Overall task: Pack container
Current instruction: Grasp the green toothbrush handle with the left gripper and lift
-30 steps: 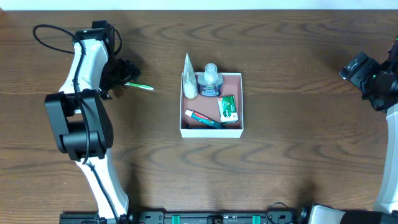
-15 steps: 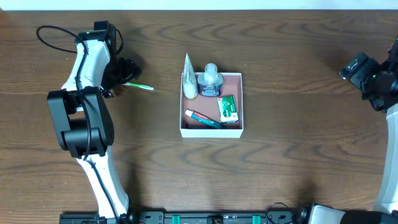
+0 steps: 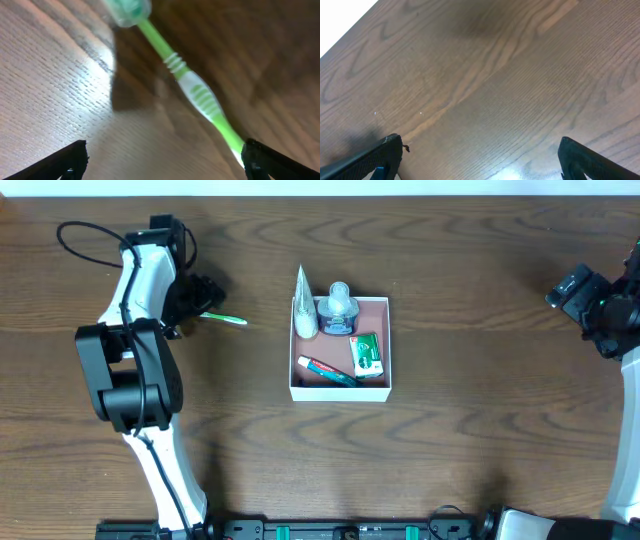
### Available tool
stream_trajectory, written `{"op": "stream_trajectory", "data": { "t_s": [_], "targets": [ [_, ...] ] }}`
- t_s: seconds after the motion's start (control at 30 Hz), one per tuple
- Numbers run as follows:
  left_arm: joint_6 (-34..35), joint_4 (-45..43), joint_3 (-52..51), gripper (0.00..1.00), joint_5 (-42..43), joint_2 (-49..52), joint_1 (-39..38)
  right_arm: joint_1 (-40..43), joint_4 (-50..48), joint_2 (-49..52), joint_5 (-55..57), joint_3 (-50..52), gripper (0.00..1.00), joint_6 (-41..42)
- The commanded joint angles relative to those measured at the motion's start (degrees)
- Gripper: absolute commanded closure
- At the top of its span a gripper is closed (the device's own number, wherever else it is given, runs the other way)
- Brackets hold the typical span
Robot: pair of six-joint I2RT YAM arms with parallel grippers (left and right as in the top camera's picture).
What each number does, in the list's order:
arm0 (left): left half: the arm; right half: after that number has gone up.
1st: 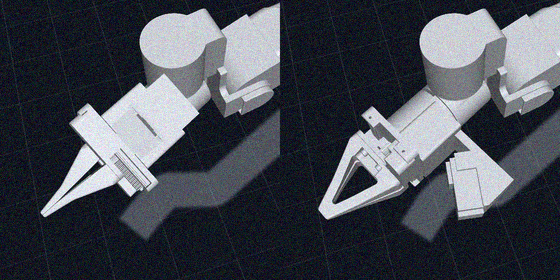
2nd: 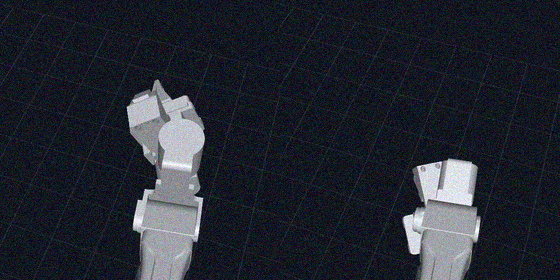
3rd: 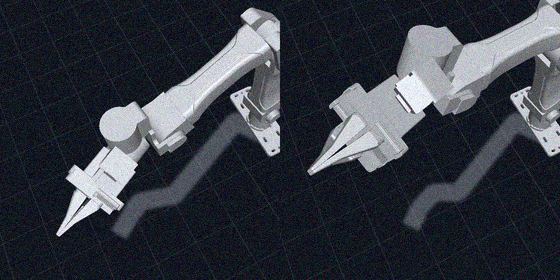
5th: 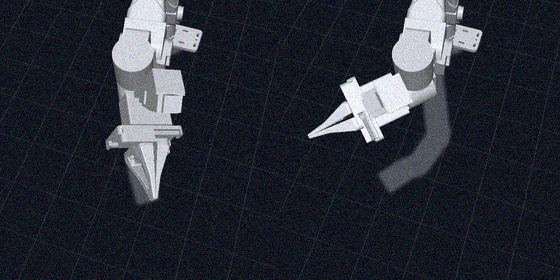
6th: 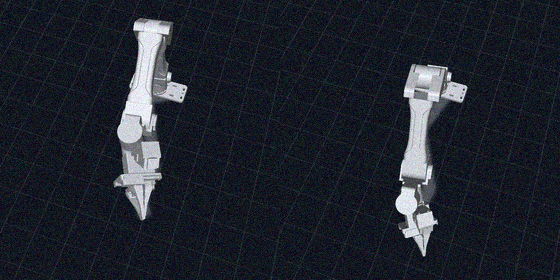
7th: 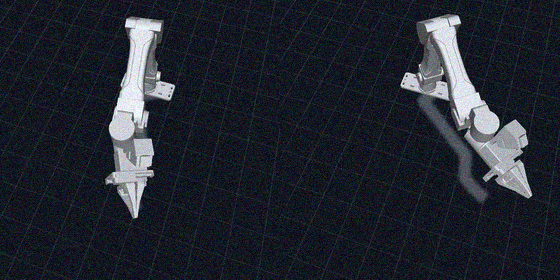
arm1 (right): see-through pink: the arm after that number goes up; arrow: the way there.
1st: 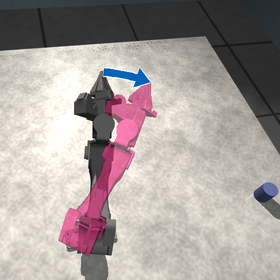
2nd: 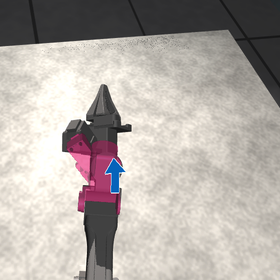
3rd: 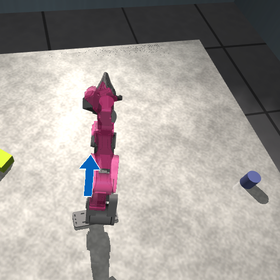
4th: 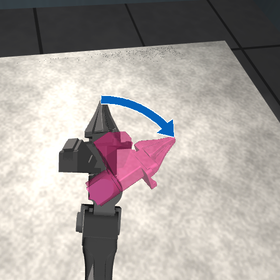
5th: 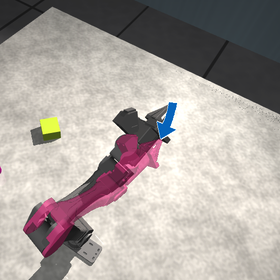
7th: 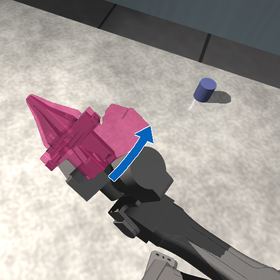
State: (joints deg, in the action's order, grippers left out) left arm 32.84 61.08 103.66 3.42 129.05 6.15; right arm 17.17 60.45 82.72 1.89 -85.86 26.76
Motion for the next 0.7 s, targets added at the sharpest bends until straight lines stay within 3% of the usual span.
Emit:
{"op": "stream_trajectory", "data": {
  "t_s": [0.0,0.6,0.67],
  "targets": [
    [0.2,1.0,0.8,0.02,-1.1,3.8,0.7,0.1,0.1,0.1,0.0,-0.7,0.01,0.6],
    [-2.1,0.9,0.8,0.01,-1.1,5.0,0.8,0.1,0.1,0.1,0.0,-0.7,0.01,0.6],
    [-2.1,1.4,0.8,0.08,-1.1,5.0,0.8,0.1,0.1,0.1,0.0,-0.7,0.01,0.6]
  ]
}}
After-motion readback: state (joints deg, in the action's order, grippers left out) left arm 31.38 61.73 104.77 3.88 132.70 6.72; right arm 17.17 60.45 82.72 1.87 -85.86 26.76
